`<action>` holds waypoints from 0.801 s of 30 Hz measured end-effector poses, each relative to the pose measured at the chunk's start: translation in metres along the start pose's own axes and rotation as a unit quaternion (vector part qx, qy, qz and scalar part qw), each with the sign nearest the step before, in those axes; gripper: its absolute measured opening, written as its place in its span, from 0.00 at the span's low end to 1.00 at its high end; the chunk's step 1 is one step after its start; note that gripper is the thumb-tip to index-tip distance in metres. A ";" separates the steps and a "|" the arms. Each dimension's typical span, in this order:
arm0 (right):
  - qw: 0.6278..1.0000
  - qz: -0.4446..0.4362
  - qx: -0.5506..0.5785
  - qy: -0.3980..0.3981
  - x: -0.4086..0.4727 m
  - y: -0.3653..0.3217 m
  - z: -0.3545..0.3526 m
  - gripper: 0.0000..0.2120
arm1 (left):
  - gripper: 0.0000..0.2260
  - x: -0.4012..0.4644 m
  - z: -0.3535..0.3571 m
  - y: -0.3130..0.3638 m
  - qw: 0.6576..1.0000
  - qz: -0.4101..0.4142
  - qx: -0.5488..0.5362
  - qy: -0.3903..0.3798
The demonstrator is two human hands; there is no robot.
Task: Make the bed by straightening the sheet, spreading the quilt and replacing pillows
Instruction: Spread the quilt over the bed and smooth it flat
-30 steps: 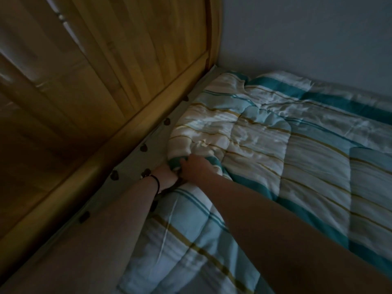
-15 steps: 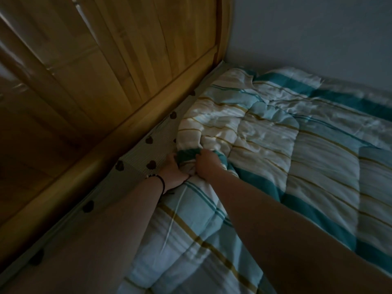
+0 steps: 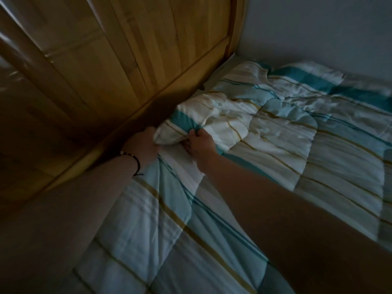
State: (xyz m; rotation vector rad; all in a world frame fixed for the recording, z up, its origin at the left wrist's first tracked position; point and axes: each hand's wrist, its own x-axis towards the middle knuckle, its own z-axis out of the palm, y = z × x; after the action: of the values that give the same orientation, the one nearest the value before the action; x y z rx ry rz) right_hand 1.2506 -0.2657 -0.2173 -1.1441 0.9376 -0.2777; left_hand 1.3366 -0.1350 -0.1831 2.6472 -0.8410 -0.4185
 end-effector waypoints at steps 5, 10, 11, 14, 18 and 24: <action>0.995 -0.030 -0.091 0.003 0.024 0.010 0.013 0.10 | 0.13 0.018 0.018 -0.007 0.958 0.057 0.280 0.018; 0.976 -0.049 -0.207 -0.042 0.047 0.063 0.015 0.07 | 0.16 0.024 0.083 -0.050 0.925 0.111 0.362 0.045; 0.976 -0.058 -0.207 -0.039 0.052 0.069 0.017 0.10 | 0.15 0.026 0.098 -0.056 0.929 0.104 0.350 0.061; 0.980 -0.077 -0.184 -0.017 0.068 0.074 0.017 0.12 | 0.09 0.033 0.116 -0.049 0.933 0.105 0.329 0.098; 0.980 -0.061 -0.189 -0.026 0.064 0.062 0.017 0.14 | 0.07 0.031 0.112 -0.039 0.909 0.086 0.391 0.119; 0.967 -0.023 -0.237 -0.091 0.051 0.047 0.005 0.14 | 0.15 0.029 0.085 -0.006 0.930 0.023 0.367 0.007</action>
State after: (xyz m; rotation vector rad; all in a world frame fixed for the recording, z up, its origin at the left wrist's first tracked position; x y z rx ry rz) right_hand 1.2730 -0.2742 -0.2819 -1.6032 0.8352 0.0212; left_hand 1.3307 -0.1661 -0.2668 3.2781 -1.2424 -0.0635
